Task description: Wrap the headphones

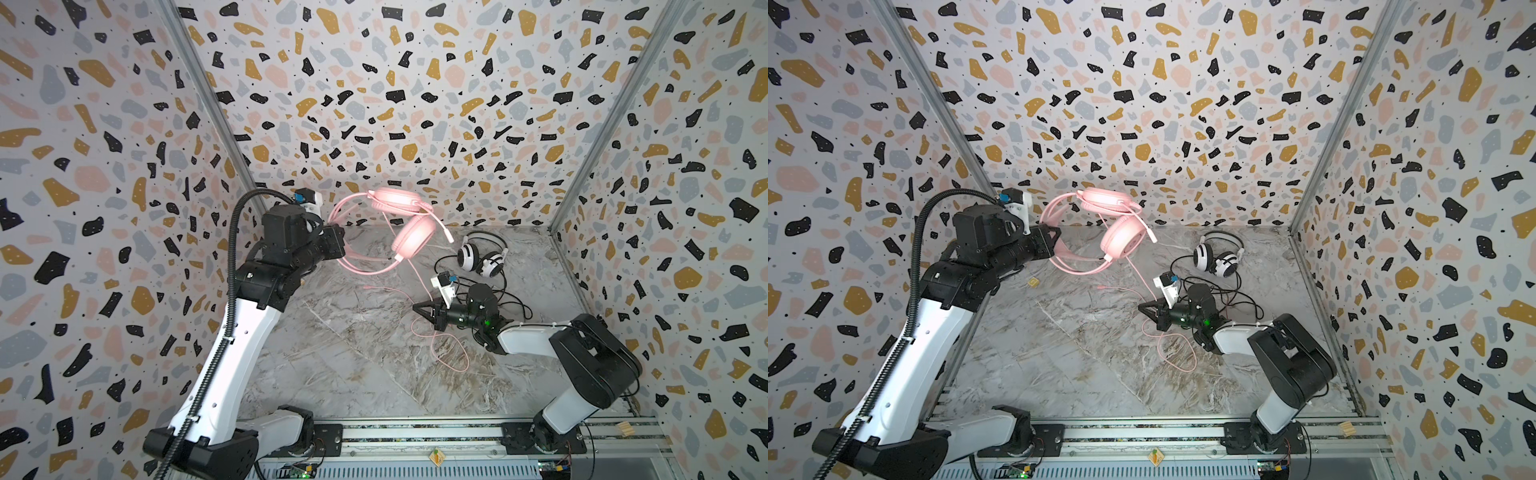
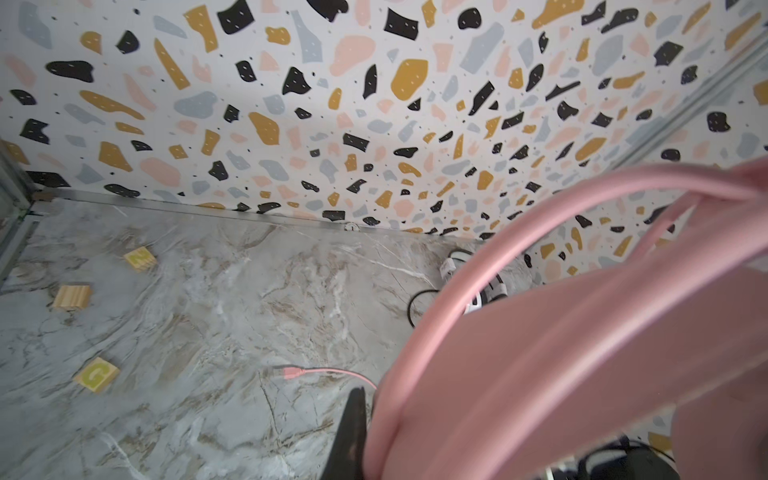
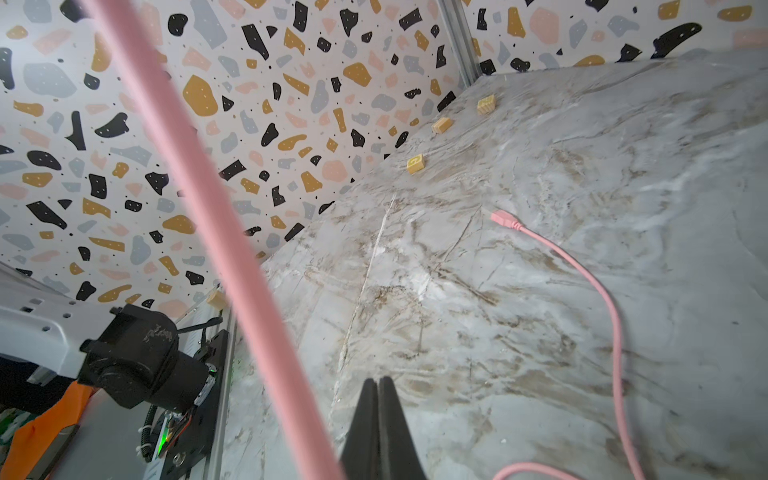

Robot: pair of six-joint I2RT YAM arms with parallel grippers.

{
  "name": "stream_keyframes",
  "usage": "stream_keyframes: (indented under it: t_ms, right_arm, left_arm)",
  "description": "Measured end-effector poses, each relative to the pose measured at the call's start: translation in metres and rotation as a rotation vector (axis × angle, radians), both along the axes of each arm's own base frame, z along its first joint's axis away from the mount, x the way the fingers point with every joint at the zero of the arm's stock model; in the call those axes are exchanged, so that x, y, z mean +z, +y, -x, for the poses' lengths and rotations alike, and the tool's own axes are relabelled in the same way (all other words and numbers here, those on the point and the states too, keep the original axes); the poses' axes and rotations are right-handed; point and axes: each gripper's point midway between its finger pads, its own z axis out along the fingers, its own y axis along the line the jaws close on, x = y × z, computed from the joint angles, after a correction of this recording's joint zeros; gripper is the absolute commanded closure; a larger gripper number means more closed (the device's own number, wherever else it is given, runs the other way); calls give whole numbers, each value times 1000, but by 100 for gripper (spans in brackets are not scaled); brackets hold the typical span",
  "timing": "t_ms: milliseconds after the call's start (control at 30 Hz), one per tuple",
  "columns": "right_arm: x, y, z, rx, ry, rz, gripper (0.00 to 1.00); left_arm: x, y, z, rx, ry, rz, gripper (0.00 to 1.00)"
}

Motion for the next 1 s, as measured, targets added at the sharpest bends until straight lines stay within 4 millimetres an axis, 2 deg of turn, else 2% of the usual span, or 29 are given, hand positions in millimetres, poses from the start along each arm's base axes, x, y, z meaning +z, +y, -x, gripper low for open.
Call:
stream_keyframes:
  t_ms: [267, 533, 733, 833, 1000]
  right_arm:
    - [31, -8, 24, -90, -151, 140, 100]
    - [51, -24, 33, -165, -204, 227, 100]
    - [76, -14, 43, -160, -228, 280, 100]
    - [85, -9, 47, -151, -236, 317, 100]
    - [91, 2, 46, -132, -241, 412, 100]
  left_arm:
    - [-22, 23, -34, 148, 29, -3, 100]
    - [-63, 45, -43, 275, 72, -64, 100]
    - [-97, 59, -44, 358, 111, -104, 100]
    - [-110, 60, -42, 382, 124, -128, 100]
    - [-114, 45, -40, 399, 90, -176, 100]
